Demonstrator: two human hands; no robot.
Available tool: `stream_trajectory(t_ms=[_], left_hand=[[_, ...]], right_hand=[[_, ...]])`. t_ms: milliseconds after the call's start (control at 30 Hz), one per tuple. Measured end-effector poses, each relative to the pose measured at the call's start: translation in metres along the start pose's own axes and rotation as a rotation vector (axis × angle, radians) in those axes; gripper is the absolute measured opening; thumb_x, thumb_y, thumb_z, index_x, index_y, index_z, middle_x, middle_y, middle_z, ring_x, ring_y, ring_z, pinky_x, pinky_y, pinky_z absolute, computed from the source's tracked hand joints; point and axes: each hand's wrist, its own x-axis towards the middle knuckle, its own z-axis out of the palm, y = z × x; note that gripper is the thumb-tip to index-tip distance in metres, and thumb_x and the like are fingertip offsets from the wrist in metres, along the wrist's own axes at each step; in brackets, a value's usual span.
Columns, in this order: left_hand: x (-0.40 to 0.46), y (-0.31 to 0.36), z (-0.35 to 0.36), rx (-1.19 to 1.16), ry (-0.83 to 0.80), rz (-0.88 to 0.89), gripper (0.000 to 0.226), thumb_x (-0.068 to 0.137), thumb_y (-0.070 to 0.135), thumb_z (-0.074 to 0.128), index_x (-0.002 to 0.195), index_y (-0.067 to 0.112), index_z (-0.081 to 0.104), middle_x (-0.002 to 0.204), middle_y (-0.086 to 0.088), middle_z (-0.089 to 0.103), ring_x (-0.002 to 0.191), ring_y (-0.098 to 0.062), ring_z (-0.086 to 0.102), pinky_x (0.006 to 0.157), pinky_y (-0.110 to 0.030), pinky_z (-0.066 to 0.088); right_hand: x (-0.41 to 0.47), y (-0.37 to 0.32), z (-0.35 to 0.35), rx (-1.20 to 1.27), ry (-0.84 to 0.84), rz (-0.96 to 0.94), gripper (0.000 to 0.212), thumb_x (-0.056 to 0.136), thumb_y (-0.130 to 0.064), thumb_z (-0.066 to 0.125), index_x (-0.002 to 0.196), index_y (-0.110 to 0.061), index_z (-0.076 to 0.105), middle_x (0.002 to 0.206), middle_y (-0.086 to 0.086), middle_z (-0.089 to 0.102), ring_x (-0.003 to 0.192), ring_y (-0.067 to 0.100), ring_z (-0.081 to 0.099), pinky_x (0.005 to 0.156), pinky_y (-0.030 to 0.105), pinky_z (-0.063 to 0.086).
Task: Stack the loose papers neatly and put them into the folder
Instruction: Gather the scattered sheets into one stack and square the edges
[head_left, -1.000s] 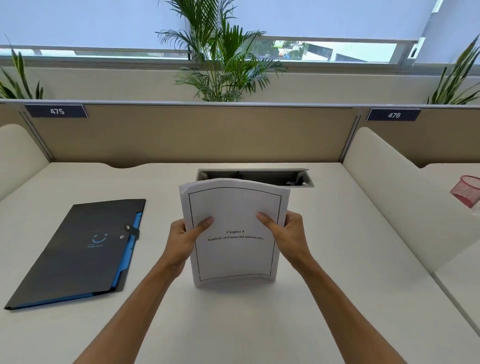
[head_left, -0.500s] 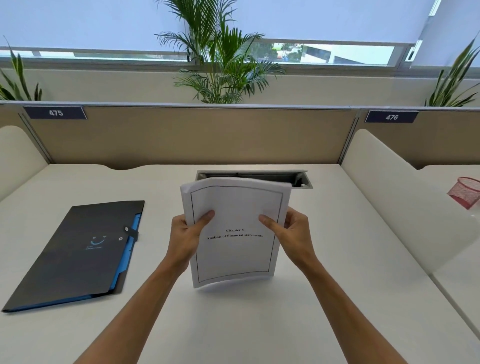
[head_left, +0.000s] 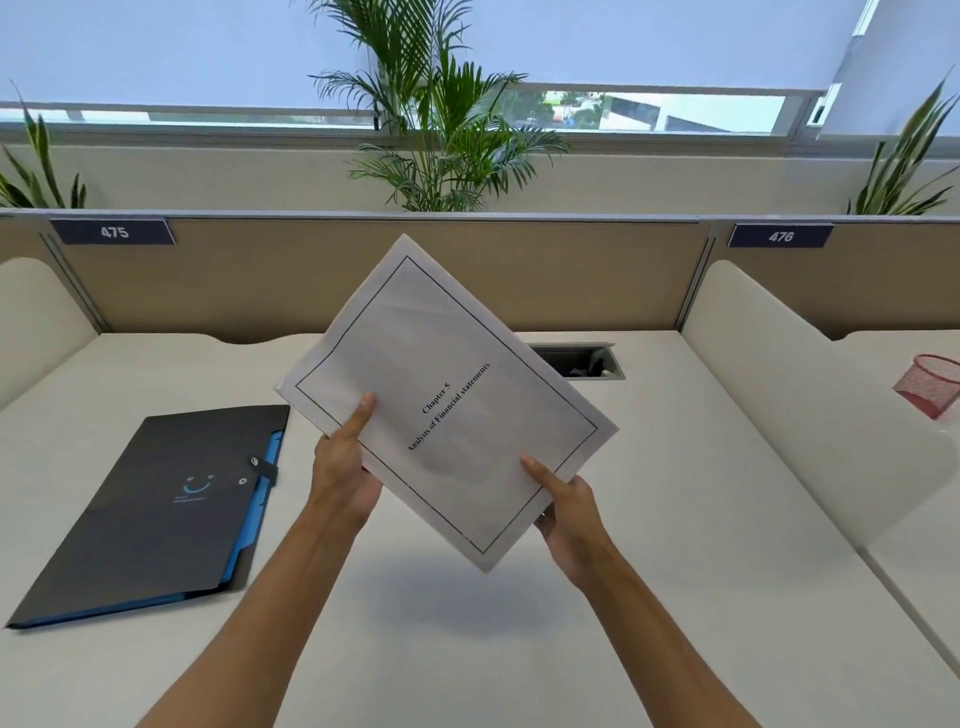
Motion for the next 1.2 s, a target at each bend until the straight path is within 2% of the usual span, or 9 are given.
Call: stream_trajectory(t_ms=[133,267,433,567,767,833,967,1067,1200], left_hand=[[-0.004,0.000,-0.001,0.002,-0.079,-0.035,0.039,0.093,0.022,0.059,0.131,0.021,0.057,0.128,-0.006,0.066,0.117,-0.029,0.062,0.097,-0.053,0.050],[0.000,0.021,-0.014,0.083,-0.087,0.015,0.035,0.094,0.023,0.056,0.128,0.019,0.059,0.118,-0.003,0.071,0.103,-0.018,0.069,0.079,-0.033,0.060],[0.012,0.045,-0.039,0.645,-0.095,0.041,0.030,0.078,-0.008,0.063,0.099,0.013,0.070,0.100,-0.008,0.071,0.102,-0.033,0.060,0.085,-0.037,0.053],[0.010,0.039,-0.051,0.948,-0.183,-0.015,0.032,0.073,-0.008,0.070,0.101,0.009,0.071,0.109,-0.013,0.072,0.101,-0.032,0.066,0.092,-0.044,0.052],[-0.003,-0.008,-0.055,0.783,-0.051,0.139,0.039,0.083,0.011,0.072,0.121,0.007,0.062,0.101,-0.003,0.071,0.094,-0.022,0.067,0.080,-0.035,0.054],[-0.007,-0.020,-0.056,0.737,-0.023,0.176,0.036,0.085,0.012,0.070,0.120,0.008,0.062,0.097,0.002,0.071,0.089,-0.017,0.066,0.074,-0.030,0.054],[-0.010,-0.031,-0.060,0.717,0.028,0.196,0.029,0.083,0.014,0.073,0.110,0.014,0.065,0.093,0.003,0.070,0.087,-0.017,0.065,0.068,-0.029,0.053],[-0.009,-0.031,-0.066,0.700,0.046,0.181,0.019,0.080,0.013,0.076,0.095,0.022,0.069,0.089,0.003,0.074,0.085,-0.019,0.069,0.071,-0.034,0.056],[-0.007,-0.031,-0.070,0.723,0.054,0.156,0.033,0.082,0.019,0.074,0.113,0.010,0.066,0.101,-0.009,0.071,0.095,-0.029,0.067,0.076,-0.040,0.056]], right_hand=[[0.001,-0.012,0.005,-0.029,0.010,-0.060,0.020,0.086,-0.011,0.069,0.105,-0.017,0.067,0.104,0.003,0.076,0.095,0.020,0.070,0.085,0.036,0.056],[0.007,-0.026,0.000,-0.174,0.085,-0.188,0.011,0.085,-0.009,0.072,0.094,-0.015,0.071,0.091,0.000,0.078,0.086,0.018,0.073,0.079,0.033,0.059],[0.010,-0.028,-0.008,-0.362,0.160,-0.324,0.004,0.087,-0.017,0.071,0.089,-0.020,0.071,0.086,-0.003,0.076,0.074,0.009,0.073,0.063,0.021,0.057],[0.009,-0.015,-0.009,-0.460,0.172,-0.383,0.005,0.090,-0.021,0.069,0.095,-0.019,0.070,0.090,0.001,0.075,0.080,0.012,0.072,0.067,0.021,0.058],[0.004,0.013,-0.003,-0.478,0.225,-0.416,0.010,0.092,-0.021,0.066,0.085,-0.028,0.067,0.081,-0.007,0.072,0.074,0.012,0.069,0.064,0.023,0.059],[0.005,0.018,-0.003,-0.468,0.251,-0.406,0.018,0.092,-0.021,0.066,0.077,-0.030,0.067,0.078,-0.007,0.072,0.069,0.009,0.068,0.066,0.029,0.059],[0.004,0.019,-0.004,-0.486,0.201,-0.397,0.009,0.090,-0.021,0.069,0.083,-0.026,0.070,0.077,-0.008,0.073,0.070,0.007,0.069,0.062,0.020,0.057],[0.004,0.013,-0.008,-0.533,0.148,-0.418,0.008,0.084,-0.020,0.075,0.083,-0.027,0.072,0.076,-0.011,0.075,0.074,0.009,0.071,0.064,0.020,0.057],[0.006,0.003,-0.011,-0.558,0.133,-0.426,0.011,0.083,-0.019,0.076,0.085,-0.029,0.073,0.081,-0.007,0.075,0.077,0.015,0.071,0.064,0.022,0.058]])
